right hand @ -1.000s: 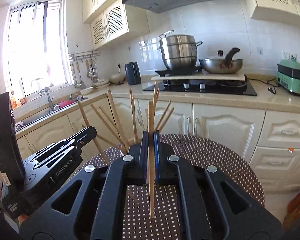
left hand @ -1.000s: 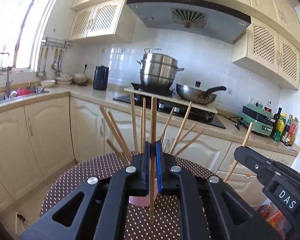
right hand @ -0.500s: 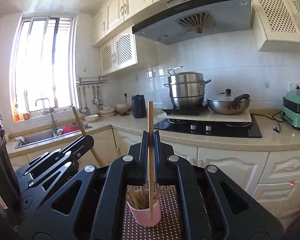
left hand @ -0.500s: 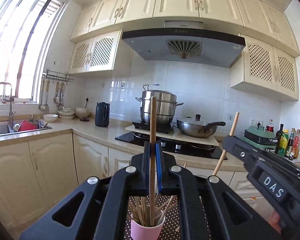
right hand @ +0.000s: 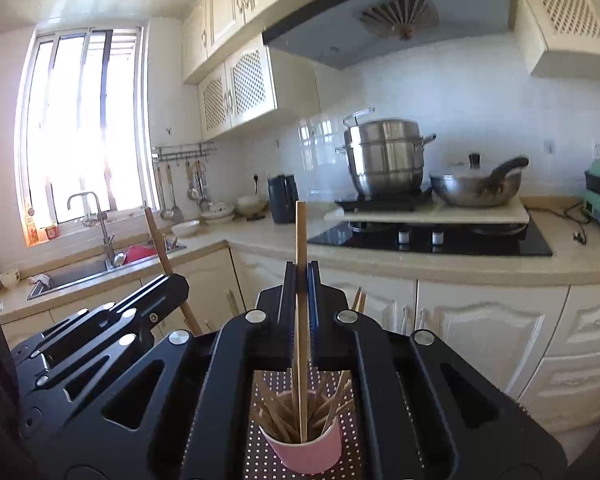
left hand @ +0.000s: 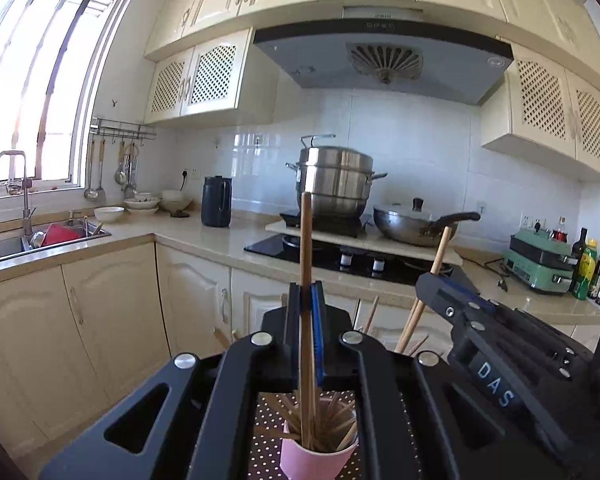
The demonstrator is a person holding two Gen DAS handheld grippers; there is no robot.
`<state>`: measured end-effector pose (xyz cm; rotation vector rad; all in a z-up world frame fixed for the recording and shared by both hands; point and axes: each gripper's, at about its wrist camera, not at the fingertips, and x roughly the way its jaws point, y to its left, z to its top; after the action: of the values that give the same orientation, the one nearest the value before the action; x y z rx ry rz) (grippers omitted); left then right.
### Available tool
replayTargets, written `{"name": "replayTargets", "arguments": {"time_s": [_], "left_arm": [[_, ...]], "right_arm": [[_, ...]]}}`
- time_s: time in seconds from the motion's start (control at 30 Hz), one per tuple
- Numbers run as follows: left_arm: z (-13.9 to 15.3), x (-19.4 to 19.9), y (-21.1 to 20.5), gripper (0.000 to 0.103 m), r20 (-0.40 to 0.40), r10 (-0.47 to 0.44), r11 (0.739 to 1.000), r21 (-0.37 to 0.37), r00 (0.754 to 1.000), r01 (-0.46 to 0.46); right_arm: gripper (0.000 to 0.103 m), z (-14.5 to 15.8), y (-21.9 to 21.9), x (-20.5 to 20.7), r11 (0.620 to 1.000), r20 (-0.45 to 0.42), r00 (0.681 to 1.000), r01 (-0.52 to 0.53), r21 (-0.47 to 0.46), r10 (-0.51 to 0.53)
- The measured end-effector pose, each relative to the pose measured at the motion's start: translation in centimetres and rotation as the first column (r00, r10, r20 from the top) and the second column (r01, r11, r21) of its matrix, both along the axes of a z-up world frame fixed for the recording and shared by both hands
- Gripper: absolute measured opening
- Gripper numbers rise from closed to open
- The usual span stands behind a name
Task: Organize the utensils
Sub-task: 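Lower both held chopsticks down into the pink cup, then open both grippers to release the chopsticks into the pink cup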
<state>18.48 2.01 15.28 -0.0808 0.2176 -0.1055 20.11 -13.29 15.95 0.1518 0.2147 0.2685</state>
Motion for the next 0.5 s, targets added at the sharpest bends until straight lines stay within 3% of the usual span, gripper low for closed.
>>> {"name": "replayTargets", "arguments": {"time_s": [0.23, 0.3, 0.33, 0.37, 0.4, 0.5], "left_arm": [[-3.6, -0.3, 0.2, 0.011, -0.042, 0.017, 0.997, 0.082, 0.999, -0.013], [-4.2, -1.0, 0.6, 0.028, -0.05, 0.018, 0.997, 0.08, 0.999, -0.014], [-4.4, -1.4, 0.8, 0.033, -0.047, 0.015, 0.997, 0.075, 0.999, -0.011], [-4.5, -1.9, 1.0, 0.034, -0.043, 0.016, 0.997, 0.073, 0.999, -0.013], [-4.8, -2.4, 1.2, 0.034, -0.041, 0.022, 0.997, 0.076, 0.999, -0.019], [-5.5, -3.9, 1.3, 0.034, -0.039, 0.053, 0.994, 0.096, 0.998, -0.049]], "right_arm": [[0.008, -3.6, 0.6, 0.1, 0.996, -0.127, 0.989, -0.08, -0.028, 0.076], [0.013, -4.0, 0.3, -0.5, 0.996, -0.144, 0.987, -0.082, -0.029, 0.077], [0.023, -4.2, 0.0, -1.2, 0.996, -0.148, 0.986, -0.083, -0.018, 0.08], [0.042, -4.2, -0.3, -1.7, 0.997, -0.144, 0.987, -0.079, -0.01, 0.077], [0.051, -4.2, -0.6, -2.3, 0.997, -0.134, 0.988, -0.072, -0.004, 0.07], [0.053, -4.3, -1.1, -4.4, 0.998, -0.112, 0.992, -0.068, -0.014, 0.066]]}}
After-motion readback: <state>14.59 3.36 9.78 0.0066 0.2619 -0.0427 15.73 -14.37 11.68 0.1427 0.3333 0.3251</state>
